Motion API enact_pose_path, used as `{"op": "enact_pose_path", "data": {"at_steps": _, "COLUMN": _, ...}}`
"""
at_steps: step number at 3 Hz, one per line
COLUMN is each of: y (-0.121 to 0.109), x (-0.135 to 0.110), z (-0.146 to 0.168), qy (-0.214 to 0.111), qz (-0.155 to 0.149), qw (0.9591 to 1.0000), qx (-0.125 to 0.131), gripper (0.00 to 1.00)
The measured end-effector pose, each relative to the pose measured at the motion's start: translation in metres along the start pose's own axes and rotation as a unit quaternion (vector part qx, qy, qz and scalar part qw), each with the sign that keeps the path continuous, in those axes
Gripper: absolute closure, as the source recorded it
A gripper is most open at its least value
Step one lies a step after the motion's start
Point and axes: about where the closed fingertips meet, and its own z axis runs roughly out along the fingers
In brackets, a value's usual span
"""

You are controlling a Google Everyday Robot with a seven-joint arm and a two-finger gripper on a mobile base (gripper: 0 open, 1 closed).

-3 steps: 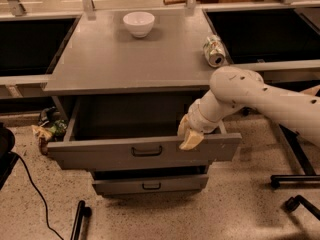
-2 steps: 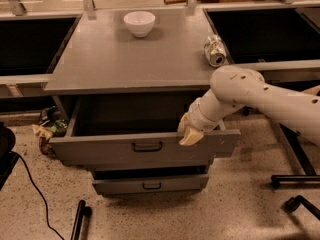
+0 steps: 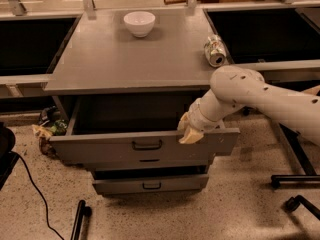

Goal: Open top drawer

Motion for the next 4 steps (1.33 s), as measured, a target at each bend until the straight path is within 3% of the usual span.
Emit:
{"op": "enact_pose_path", "data": {"at_steps": 1, "y": 0.0, "x": 0.0, "z": 0.0, "qy": 0.0, "qz": 0.0, "qw": 1.0, "qx": 0.0, "gripper": 0.15}}
{"op": "enact_pose_path", "data": {"at_steps": 2, "y": 0.011, "x": -0.005, "z": 0.0, "qy": 0.005, "qz": -0.01, "qw": 0.9999, "qx": -0.01, "gripper": 0.0}}
{"op": "enact_pose_path", "data": {"at_steps": 3, "y": 0.036, "x": -0.01, "z": 0.009, "qy": 0.021, "qz": -0.02, "qw": 0.9984, "qx": -0.049, "gripper": 0.0}}
{"op": "enact_pose_path", "data": {"at_steps": 4, "y": 0.07, "x": -0.007, "z": 0.02, "qy": 0.023, "qz": -0.02, "qw": 0.9921, "qx": -0.122, "gripper": 0.0}}
